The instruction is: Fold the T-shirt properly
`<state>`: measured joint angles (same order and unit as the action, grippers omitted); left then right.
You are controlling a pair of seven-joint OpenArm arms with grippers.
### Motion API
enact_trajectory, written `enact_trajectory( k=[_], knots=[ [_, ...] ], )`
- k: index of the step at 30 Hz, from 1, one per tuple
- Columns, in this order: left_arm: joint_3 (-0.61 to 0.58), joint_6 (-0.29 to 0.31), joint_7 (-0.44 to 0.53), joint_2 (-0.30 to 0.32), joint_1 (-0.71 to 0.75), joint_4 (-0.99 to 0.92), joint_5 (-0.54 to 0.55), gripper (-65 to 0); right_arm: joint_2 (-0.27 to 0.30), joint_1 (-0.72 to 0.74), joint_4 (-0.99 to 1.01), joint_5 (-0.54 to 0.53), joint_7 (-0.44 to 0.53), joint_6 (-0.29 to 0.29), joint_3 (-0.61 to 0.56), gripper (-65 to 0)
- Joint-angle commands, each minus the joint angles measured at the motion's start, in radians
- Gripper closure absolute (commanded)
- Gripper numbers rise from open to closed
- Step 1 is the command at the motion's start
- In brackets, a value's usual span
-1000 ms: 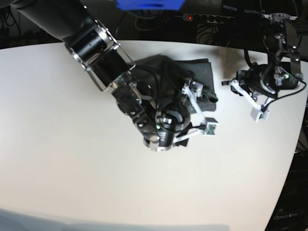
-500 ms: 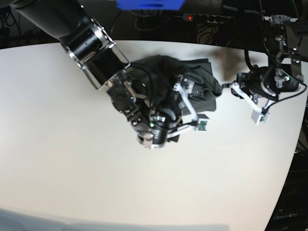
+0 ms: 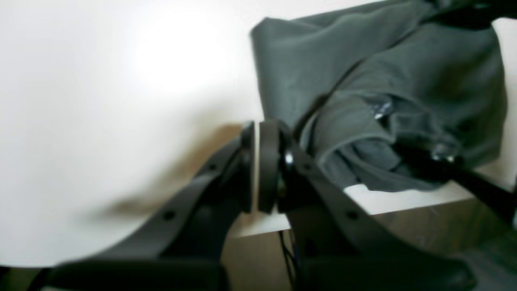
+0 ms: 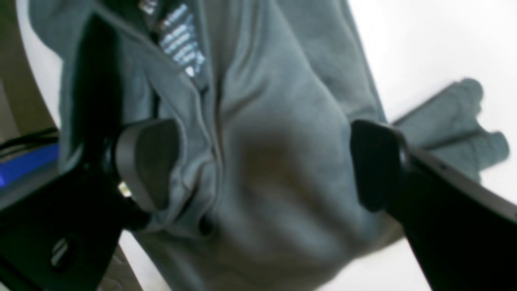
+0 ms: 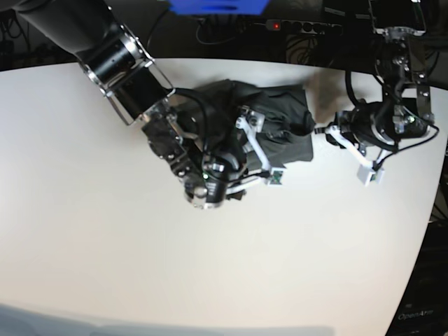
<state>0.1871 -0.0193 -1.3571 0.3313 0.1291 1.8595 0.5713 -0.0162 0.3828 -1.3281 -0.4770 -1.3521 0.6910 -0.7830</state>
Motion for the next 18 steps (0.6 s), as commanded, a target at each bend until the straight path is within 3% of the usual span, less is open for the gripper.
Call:
enact_trajectory(
  k=[1, 5, 11, 18],
  knots=[
    [0.005, 0.002, 0.005, 0.012, -0.01, 0.018, 0.009, -2.4, -0.009, 0.009, -0.018, -0.006, 0.006, 0.007, 0.004, -65.0],
    [0.004, 0.002, 0.001, 0.013, -0.026, 0.016, 0.011, -2.4, -0.001, -0.003, -0.012, -0.002, 0.067, 0.007, 0.004, -65.0],
    [0.004, 0.002, 0.001, 0.013, -0.024, 0.015, 0.011, -2.4, 0.055, 0.002, -0.012, -0.001, 0.089, 0.007, 0.004, -65.0],
    [0.004, 0.002, 0.0, 0.012, -0.03, 0.015, 0.011, -2.4, 0.16, 0.003, 0.002, -0.001, 0.156, 0.007, 0.006, -65.0]
  ],
)
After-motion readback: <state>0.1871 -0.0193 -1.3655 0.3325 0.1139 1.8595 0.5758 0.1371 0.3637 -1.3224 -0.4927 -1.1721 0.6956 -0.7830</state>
